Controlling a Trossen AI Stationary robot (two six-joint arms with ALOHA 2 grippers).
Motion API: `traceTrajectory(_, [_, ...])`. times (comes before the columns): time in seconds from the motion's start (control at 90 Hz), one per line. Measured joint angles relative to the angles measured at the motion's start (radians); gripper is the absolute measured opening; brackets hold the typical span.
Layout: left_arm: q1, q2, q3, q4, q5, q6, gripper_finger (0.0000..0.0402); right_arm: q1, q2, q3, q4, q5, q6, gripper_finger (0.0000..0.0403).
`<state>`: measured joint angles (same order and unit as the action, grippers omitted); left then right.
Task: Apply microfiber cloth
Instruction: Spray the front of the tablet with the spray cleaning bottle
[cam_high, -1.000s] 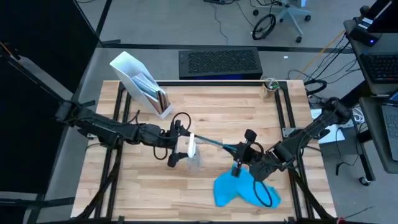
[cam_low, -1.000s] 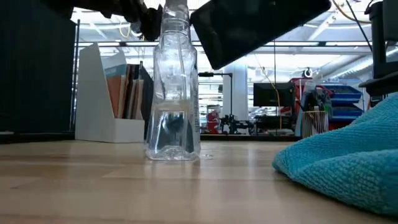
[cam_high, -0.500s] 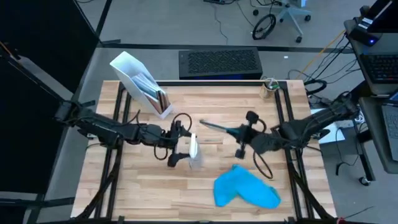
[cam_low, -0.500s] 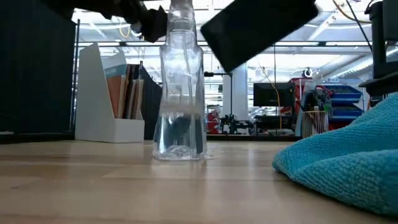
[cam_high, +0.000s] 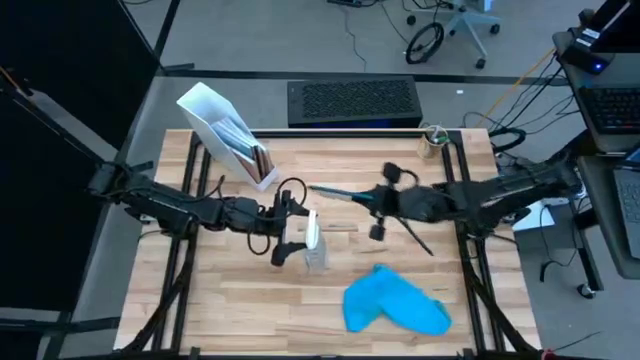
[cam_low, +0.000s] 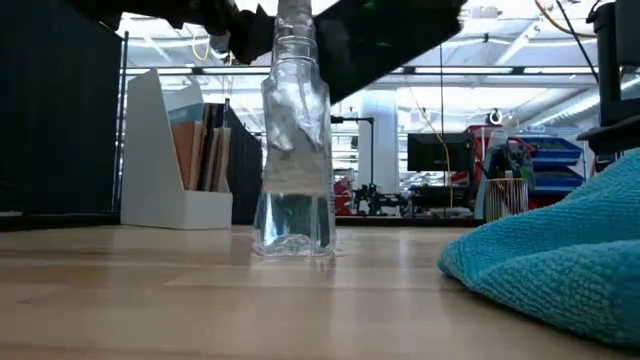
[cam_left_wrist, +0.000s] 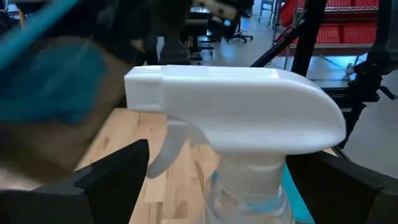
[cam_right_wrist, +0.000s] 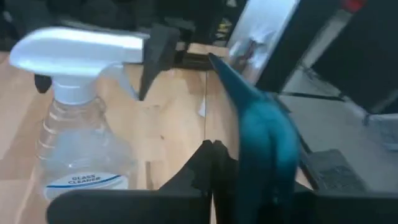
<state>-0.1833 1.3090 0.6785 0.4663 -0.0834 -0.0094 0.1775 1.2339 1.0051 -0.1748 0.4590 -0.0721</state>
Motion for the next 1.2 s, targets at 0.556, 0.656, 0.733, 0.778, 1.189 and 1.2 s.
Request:
traceTrajectory(0.556, [0.001, 0.000, 0.000, -0.002, -0.003, -0.003, 0.0331, -0.041, 0.039, 0.000, 0.099, -0.099, -0.044, 0.0012])
traceTrajectory(0.656, [0.001, 0.000, 0.000, -0.002, -0.003, 0.000, 0.0291, -0.041, 0.039, 0.000, 0.095, -0.100, -0.045, 0.0013])
traceTrajectory(0.733, [0.000, 0.000, 0.000, -0.002, -0.002, 0.009, 0.0262, -0.041, 0.039, 0.000, 0.098, -0.099, -0.045, 0.0013])
traceTrajectory(0.778, [0.000, 0.000, 0.000, -0.001, 0.002, 0.016, 0.0249, -0.041, 0.039, 0.000, 0.097, -0.099, -0.048, 0.0013])
traceTrajectory(1.189, [0.000, -0.003, 0.000, -0.018, -0.046, 0.021, 0.0283, -0.041, 0.039, 0.000, 0.088, -0.093, -0.075, 0.0013])
traceTrajectory(1.2, [0.000, -0.004, 0.000, -0.021, -0.047, 0.021, 0.0286, -0.041, 0.039, 0.000, 0.085, -0.092, -0.075, 0.0013])
